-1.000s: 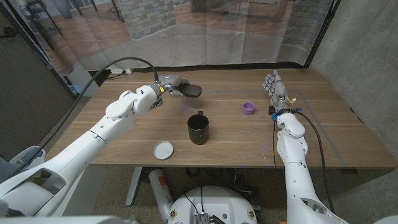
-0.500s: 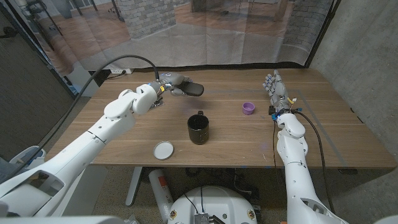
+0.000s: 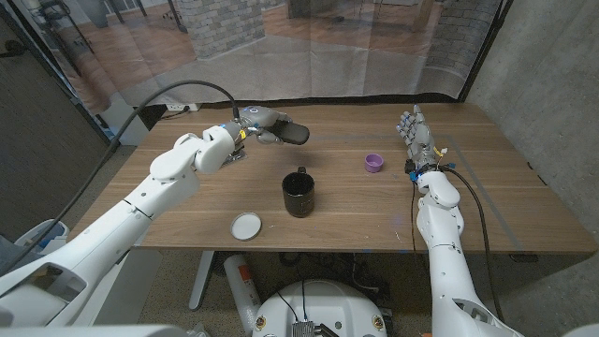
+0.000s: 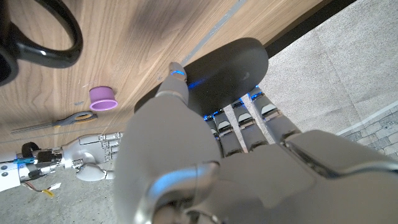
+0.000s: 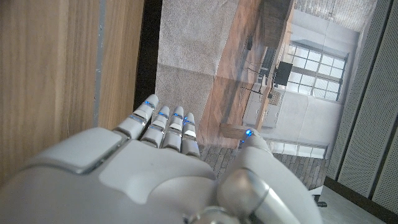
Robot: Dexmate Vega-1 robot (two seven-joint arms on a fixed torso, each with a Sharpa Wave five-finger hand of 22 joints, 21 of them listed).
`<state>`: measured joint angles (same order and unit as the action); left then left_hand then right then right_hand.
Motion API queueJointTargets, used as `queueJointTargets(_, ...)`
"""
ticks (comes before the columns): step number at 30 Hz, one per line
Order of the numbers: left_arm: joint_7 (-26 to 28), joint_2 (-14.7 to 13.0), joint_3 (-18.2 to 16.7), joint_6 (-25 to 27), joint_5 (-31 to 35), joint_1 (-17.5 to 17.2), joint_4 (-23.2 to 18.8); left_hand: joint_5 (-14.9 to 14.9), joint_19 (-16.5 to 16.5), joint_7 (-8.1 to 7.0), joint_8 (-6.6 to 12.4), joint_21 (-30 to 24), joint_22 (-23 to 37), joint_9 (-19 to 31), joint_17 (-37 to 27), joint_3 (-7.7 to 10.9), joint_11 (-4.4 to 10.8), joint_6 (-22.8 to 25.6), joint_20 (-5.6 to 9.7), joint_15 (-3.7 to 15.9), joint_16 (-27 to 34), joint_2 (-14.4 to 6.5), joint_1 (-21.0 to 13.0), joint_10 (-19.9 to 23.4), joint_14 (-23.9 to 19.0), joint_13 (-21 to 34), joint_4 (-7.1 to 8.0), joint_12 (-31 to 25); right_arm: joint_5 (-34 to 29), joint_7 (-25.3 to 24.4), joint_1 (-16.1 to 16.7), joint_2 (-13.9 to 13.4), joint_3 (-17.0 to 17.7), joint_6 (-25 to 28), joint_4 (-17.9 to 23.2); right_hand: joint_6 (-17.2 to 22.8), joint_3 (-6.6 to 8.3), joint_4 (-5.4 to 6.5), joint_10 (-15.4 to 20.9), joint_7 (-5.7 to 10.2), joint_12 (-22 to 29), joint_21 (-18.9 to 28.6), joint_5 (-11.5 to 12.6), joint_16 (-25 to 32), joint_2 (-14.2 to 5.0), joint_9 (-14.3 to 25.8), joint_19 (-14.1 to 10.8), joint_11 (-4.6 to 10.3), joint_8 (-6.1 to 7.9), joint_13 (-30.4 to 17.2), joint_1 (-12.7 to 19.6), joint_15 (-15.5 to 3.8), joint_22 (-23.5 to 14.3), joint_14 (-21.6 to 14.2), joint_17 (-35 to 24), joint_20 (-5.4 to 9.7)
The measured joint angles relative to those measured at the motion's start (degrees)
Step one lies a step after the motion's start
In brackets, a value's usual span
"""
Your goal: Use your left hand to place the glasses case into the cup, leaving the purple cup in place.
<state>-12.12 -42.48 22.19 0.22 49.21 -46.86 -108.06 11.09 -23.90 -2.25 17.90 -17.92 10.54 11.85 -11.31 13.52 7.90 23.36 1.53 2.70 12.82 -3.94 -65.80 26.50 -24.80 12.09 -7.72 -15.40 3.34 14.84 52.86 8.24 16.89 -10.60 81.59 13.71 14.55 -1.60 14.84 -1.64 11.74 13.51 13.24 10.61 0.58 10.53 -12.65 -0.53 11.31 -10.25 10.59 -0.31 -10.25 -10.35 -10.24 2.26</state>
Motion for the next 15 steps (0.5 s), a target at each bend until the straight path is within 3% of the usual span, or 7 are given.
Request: queueJointTargets(15, 0.18, -1.41, -2.93, -0.15, 0.61, -3.36, -3.58, -0.18, -0.01, -0.26, -0.07, 0.01, -0.02, 0.04, 0.01, 0.00, 0.08, 0.26, 0.00, -0.06, 0.00, 0.16, -0.28, 0.32, -0.45, 0.32, 0.00, 0.23, 0.18, -0.04, -0.29, 0.12, -0.19, -0.45, -0.49, 0.00, 0.00, 0.00, 0.00, 0.00, 0.00, 0.00, 0.00, 0.00, 0.00, 0.00, 0.00, 0.00, 0.00, 0.00, 0.00, -0.32, 0.00, -0.31, 0.00, 0.00)
